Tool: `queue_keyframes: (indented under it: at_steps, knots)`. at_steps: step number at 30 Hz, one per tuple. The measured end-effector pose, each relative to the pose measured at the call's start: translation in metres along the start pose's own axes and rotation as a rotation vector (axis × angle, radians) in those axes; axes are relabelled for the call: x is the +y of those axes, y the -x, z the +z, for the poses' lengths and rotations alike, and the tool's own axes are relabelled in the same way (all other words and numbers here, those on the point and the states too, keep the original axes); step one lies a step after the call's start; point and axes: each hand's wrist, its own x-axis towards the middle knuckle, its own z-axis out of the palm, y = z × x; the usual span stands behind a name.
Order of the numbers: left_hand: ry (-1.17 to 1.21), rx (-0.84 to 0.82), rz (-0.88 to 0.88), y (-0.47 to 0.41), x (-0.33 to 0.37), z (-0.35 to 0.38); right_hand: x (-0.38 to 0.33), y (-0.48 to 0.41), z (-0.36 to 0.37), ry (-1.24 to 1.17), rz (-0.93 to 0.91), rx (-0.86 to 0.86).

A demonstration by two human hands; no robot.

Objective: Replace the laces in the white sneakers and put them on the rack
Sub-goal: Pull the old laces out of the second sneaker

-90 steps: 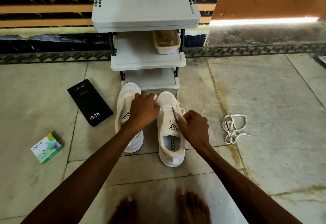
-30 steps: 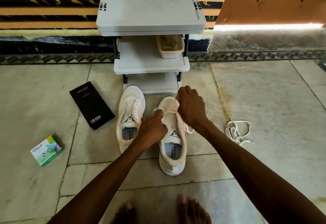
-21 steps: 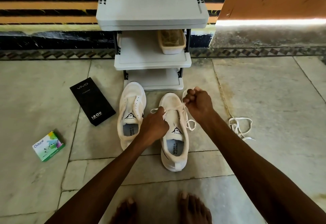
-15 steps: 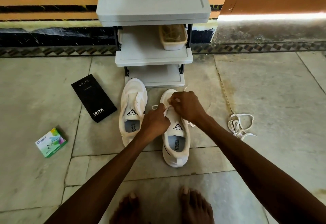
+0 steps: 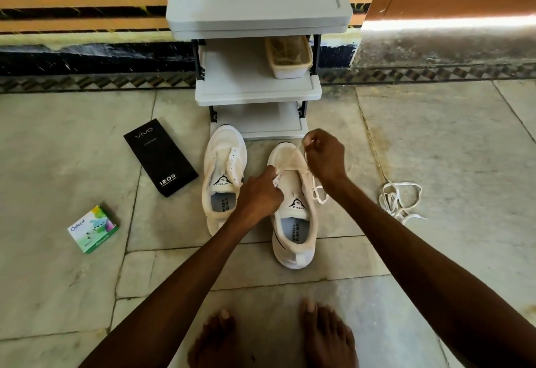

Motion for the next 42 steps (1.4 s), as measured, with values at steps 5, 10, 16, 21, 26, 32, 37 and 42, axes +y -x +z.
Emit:
queue_keyframes:
  at_steps: [5,10,16,21,26,32,37,42]
  knots:
    - [0.02,-0.011,-0.015,-0.002,0.0,0.002,-0.01,-0.018,-0.018,-1.225,0.558,-0.037]
    - [0.013,0.009,-0.013,-0.002,-0.001,0.001,-0.014,-0.007,-0.012,-0.126,0.004,-0.294]
    - [0.006,0.016,0.015,0.001,-0.001,0.001,0.006,0.009,0.007,0.927,-0.454,-0.424]
    - [0.018,0.014,0.013,0.003,0.0,0.0,0.004,0.001,0.0,0.745,-0.432,-0.281]
    - [0.02,0.022,-0.014,0.002,0.001,0.001,0.017,-0.013,-0.01,0.225,-0.216,0.032]
    - [0.007,0.009,-0.024,0.002,0.003,0.001,0.002,-0.013,-0.011,-1.138,0.509,-0.125]
    - [0.011,-0.006,-0.024,0.002,0.001,0.0,-0.008,-0.001,-0.01,-0.278,0.056,-0.282]
    - [0.024,-0.003,-0.014,0.003,0.001,-0.001,0.004,0.011,0.003,0.853,-0.428,-0.342]
